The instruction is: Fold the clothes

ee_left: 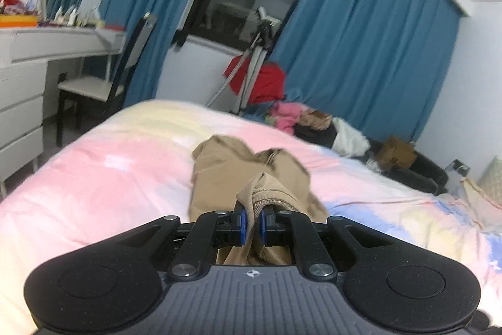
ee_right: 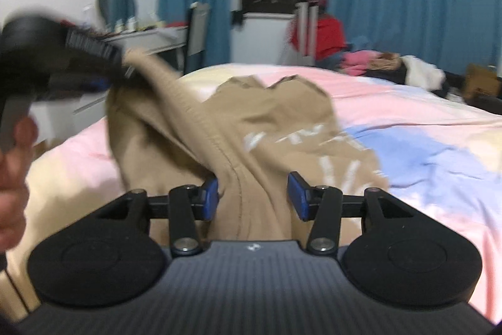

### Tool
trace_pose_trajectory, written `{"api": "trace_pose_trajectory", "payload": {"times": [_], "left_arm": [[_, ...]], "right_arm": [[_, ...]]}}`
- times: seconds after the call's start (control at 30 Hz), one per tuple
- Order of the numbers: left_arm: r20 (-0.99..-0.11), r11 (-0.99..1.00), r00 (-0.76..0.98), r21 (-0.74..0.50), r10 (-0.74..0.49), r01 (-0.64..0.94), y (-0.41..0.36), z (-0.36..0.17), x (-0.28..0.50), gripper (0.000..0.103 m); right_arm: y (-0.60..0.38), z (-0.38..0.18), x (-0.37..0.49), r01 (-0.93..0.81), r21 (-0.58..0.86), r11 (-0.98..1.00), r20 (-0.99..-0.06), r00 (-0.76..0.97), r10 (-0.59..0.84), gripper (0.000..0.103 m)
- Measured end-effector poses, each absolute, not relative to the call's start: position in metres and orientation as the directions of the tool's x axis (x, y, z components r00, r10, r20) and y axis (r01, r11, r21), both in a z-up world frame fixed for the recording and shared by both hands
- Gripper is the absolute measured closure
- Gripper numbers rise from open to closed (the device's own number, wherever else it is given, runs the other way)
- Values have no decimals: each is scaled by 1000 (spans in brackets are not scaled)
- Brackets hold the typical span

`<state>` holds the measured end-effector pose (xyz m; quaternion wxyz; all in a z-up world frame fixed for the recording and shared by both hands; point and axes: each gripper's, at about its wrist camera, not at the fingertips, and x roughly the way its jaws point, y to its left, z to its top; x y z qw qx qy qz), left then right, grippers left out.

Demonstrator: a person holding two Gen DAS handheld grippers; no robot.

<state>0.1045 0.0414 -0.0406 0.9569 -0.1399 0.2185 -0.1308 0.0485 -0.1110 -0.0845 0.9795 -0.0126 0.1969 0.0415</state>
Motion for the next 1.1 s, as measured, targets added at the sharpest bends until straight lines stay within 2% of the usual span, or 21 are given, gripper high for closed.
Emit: {"api": "trace_pose_trajectory", "payload": {"times": [0.2, 0.4, 0.57, 0.67, 0.73, 0.77, 0.9, 1.1], "left_arm": [[-442, 945, 845, -258, -301, 202, 26, -51, 108, 93], [-459, 938, 822, -235, -337, 254, 12, -53, 97, 89], [-469, 947, 823, -155, -321, 281, 2, -51, 89, 84], [-490, 961, 832, -49, -261, 272, -5, -50, 80, 65], [-482, 964, 851, 49, -207, 262, -10, -49, 71, 44], [-469, 958, 863, 105, -188, 265, -14, -49, 67, 41], [-398, 901, 905, 322, -149, 291, -37, -54, 57, 37], [-270, 737, 945, 598, -185, 315, -87, -75, 67, 35]], "right_arm": [[-134, -71, 41, -19, 0, 1000, -305, 952, 18, 54], [-161, -68, 59, 30, 50, 998, -327, 945, -12, 54], [-177, -71, 70, 14, 183, 983, -344, 938, 51, 54], [-183, -72, 74, -1, 238, 971, -350, 933, 86, 54], [-184, -72, 75, -5, 256, 967, -353, 930, 98, 54], [-184, -72, 75, -10, 261, 965, -352, 930, 104, 54], [-180, -70, 72, -33, 260, 965, -344, 931, 125, 54], [-176, -70, 71, -50, 250, 967, -350, 926, 139, 54]]}}
